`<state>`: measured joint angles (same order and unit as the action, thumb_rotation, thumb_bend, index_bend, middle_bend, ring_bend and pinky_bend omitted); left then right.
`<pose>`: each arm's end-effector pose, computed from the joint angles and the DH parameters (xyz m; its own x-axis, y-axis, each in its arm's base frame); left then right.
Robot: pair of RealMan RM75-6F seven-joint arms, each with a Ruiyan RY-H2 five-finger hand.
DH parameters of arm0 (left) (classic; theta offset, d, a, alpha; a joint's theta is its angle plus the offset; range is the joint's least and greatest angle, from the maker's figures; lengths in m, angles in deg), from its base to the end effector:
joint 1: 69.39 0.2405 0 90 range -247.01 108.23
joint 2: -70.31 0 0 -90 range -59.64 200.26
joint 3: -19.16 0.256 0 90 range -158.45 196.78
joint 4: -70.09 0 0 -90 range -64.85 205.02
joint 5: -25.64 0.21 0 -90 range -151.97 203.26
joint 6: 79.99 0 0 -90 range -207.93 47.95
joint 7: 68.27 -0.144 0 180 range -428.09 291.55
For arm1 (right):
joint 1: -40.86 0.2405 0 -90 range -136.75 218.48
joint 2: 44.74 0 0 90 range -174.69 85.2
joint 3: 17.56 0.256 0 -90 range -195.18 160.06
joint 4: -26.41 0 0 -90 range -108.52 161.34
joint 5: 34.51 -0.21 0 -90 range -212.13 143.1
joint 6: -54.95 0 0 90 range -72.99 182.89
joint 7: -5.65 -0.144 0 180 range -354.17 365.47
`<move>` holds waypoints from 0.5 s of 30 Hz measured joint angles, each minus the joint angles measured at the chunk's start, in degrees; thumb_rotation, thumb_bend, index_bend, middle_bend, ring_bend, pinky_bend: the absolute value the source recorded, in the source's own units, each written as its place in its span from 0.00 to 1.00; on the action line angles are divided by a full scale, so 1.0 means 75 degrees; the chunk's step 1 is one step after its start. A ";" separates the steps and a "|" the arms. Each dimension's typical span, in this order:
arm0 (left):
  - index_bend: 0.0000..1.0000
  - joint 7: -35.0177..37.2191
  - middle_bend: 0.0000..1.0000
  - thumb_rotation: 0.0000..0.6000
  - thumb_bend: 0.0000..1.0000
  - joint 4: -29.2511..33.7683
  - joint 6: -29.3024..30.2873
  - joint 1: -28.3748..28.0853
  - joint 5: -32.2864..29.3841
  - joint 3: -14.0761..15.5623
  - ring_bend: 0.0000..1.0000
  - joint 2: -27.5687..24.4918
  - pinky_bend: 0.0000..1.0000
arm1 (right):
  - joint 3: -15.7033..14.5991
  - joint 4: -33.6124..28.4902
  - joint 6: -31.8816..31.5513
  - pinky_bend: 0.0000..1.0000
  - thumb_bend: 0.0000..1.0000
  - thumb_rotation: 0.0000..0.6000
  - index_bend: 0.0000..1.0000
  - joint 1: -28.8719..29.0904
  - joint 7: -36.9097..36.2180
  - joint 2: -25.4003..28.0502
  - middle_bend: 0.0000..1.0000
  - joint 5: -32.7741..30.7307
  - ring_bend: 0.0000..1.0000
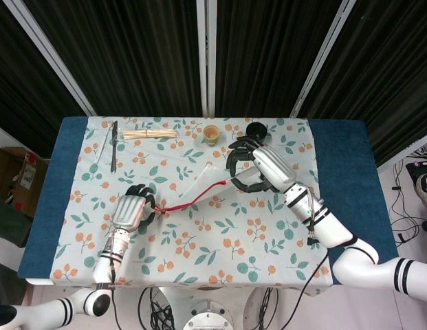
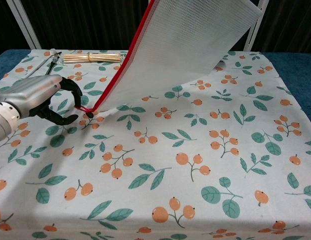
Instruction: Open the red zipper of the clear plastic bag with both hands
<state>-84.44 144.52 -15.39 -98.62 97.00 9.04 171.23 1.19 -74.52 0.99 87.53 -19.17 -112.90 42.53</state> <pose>-0.1982 0.3004 -0.0504 0.3263 0.1971 0.9245 0.9359 -0.2050 -0.2866 -0.0587 -0.3566 0.0996 -0.0859 -0.3887 0.9174 -0.8239 -0.4901 -0.2848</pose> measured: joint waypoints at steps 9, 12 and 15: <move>0.08 -0.0546 0.12 1.00 0.11 0.1333 0.0207 0.0131 -0.0224 -0.0081 0.08 -0.1072 0.18 | -0.0962 0.0090 0.0010 0.12 0.44 1.00 0.78 -0.0245 0.0023 -0.0192 0.40 0.0959 0.21; 0.08 -0.0934 0.12 1.00 0.11 0.1738 0.0329 0.0207 -0.0385 -0.0095 0.08 -0.1493 0.18 | -0.1412 0.0249 0.0070 0.09 0.40 1.00 0.71 -0.0349 0.0085 -0.0224 0.38 0.1290 0.19; 0.08 -0.1386 0.12 1.00 0.10 0.2229 0.0395 0.0268 -0.0643 -0.0109 0.08 -0.1910 0.18 | -0.1821 0.0368 0.0357 0.02 0.29 1.00 0.49 -0.0377 0.0189 -0.0206 0.29 0.1522 0.10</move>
<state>-94.83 161.23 -12.43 -96.61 92.18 8.22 156.91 -12.47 -71.76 3.66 84.70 -17.75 -114.44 53.95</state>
